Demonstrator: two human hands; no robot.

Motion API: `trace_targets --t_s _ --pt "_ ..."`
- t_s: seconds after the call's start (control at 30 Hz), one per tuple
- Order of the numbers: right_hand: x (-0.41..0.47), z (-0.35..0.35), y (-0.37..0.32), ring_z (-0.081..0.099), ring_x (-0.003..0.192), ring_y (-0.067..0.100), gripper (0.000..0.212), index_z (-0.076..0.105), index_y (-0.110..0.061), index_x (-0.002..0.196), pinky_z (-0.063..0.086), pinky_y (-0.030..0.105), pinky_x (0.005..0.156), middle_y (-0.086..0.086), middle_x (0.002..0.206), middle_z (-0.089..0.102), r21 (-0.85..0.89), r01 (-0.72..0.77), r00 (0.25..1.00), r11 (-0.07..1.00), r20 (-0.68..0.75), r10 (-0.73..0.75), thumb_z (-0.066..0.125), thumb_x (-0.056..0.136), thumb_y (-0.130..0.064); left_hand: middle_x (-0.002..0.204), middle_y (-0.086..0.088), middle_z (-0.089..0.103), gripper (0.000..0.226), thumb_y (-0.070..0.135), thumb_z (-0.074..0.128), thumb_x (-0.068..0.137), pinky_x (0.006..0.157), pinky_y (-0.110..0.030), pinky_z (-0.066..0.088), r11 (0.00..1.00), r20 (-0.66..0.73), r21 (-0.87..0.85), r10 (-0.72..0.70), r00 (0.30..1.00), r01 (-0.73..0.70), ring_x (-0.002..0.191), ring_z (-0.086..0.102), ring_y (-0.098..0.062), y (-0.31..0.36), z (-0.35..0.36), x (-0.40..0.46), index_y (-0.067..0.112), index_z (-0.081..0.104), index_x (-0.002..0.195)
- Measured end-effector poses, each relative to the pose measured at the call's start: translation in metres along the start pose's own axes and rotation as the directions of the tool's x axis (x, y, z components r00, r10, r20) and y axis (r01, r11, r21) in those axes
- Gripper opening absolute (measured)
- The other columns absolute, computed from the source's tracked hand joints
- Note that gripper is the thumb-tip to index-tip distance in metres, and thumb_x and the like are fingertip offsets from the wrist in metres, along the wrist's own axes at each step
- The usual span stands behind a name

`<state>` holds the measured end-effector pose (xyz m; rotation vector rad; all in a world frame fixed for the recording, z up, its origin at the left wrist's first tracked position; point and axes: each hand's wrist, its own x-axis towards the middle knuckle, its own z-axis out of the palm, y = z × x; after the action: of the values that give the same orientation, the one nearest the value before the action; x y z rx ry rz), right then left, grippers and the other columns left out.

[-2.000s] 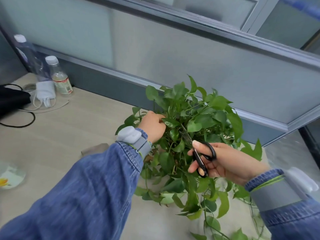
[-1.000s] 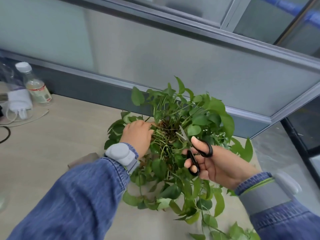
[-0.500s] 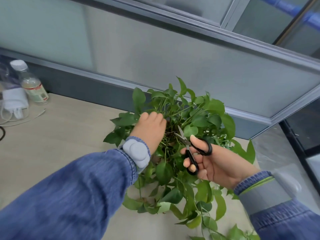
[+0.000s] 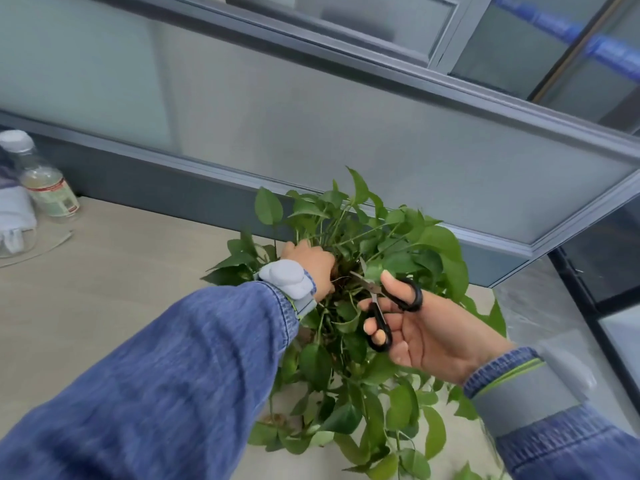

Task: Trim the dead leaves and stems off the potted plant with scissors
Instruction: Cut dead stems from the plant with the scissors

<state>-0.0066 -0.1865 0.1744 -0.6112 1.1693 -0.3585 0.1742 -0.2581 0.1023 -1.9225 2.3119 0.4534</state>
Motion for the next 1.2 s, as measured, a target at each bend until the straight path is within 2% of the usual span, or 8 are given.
trace_targets --t_s 0.1,0.2,0.37,0.43,0.57,0.77,1.03,1.2 --pt "0.001 -0.001 0.0 0.06 0.061 0.018 0.05 0.065 -0.009 0.108 0.045 0.019 0.041 0.013 0.081 0.066 -0.03 -0.005 1.0 1.0 0.015 0.005 0.066 0.083 -0.053 0.114 0.001 0.058 0.024 0.048 0.061 0.087 0.094 -0.042 0.03 0.998 -0.016 -0.046 -0.04 0.999 0.04 0.116 0.042 -0.029 -0.008 0.01 0.0 0.029 0.07 0.1" --pt "0.001 0.001 0.0 0.06 0.062 0.019 0.051 0.064 -0.009 0.108 0.045 0.019 0.042 0.013 0.081 0.067 -0.084 -0.018 0.999 0.996 0.035 0.021 0.067 0.082 -0.053 0.112 0.003 0.062 0.018 0.047 0.061 0.088 0.094 -0.042 0.03 0.976 -0.074 -0.201 -0.1 0.992 0.084 0.114 0.046 -0.027 -0.013 0.014 -0.002 0.032 0.072 0.092" --pt "0.003 0.004 -0.003 0.06 0.062 0.018 0.056 0.059 -0.007 0.113 0.045 0.018 0.043 0.012 0.079 0.067 -0.164 -0.066 0.995 0.984 0.069 0.079 0.067 0.082 -0.053 0.1 0.003 0.061 0.021 0.043 0.053 0.092 0.08 -0.039 0.025 0.928 -0.119 -0.364 -0.132 0.984 0.081 0.104 0.052 -0.028 -0.018 0.017 -0.01 0.034 0.069 0.081" --pt "0.006 0.007 -0.004 0.06 0.061 0.017 0.055 0.058 -0.008 0.112 0.045 0.017 0.043 0.012 0.078 0.066 -0.178 -0.092 0.992 0.98 0.071 0.106 0.066 0.082 -0.053 0.099 0.002 0.059 0.024 0.04 0.05 0.094 0.08 -0.039 0.027 0.927 -0.155 -0.366 -0.144 0.977 0.079 0.102 0.052 -0.028 -0.017 0.019 -0.013 0.032 0.067 0.079" --pt "0.015 0.012 -0.003 0.059 0.062 0.017 0.053 0.059 -0.009 0.108 0.043 0.017 0.044 0.011 0.079 0.065 -0.122 -0.133 0.987 0.984 0.078 0.143 0.066 0.081 -0.054 0.107 0.0 0.055 0.026 0.036 0.043 0.098 0.086 -0.041 0.03 0.945 -0.209 -0.32 -0.134 0.969 0.062 0.107 0.048 -0.026 -0.014 0.025 -0.016 0.026 0.065 0.09" --pt "0.025 0.018 -0.005 0.057 0.065 0.016 0.047 0.061 -0.011 0.097 0.041 0.017 0.045 0.009 0.082 0.063 -0.04 -0.186 0.977 0.982 0.097 0.189 0.065 0.082 -0.056 0.116 -0.006 0.048 0.029 0.032 0.034 0.101 0.09 -0.042 0.032 0.969 -0.203 -0.238 -0.119 0.972 0.068 0.11 0.048 -0.031 -0.008 0.024 -0.023 0.018 0.06 0.103" --pt "0.037 0.015 -0.004 0.056 0.06 0.013 0.034 0.063 -0.01 0.09 0.041 0.016 0.043 0.006 0.076 0.061 -0.025 -0.169 0.983 0.985 0.061 0.171 0.056 0.089 -0.043 0.117 -0.003 0.047 0.026 0.031 0.037 0.1 0.092 -0.04 0.029 0.959 -0.17 -0.278 -0.106 0.98 0.055 0.112 0.042 -0.027 -0.011 0.021 -0.03 0.021 0.061 0.098" --pt "0.034 0.011 0.0 0.053 0.059 0.013 0.045 0.063 -0.011 0.091 0.038 0.016 0.042 0.005 0.074 0.059 -0.014 -0.151 0.988 0.988 0.032 0.152 0.055 0.091 -0.055 0.116 -0.003 0.048 0.026 0.032 0.037 0.099 0.092 -0.041 0.031 0.942 -0.139 -0.332 -0.096 0.986 0.045 0.11 0.044 -0.028 -0.013 0.024 -0.03 0.022 0.06 0.091"
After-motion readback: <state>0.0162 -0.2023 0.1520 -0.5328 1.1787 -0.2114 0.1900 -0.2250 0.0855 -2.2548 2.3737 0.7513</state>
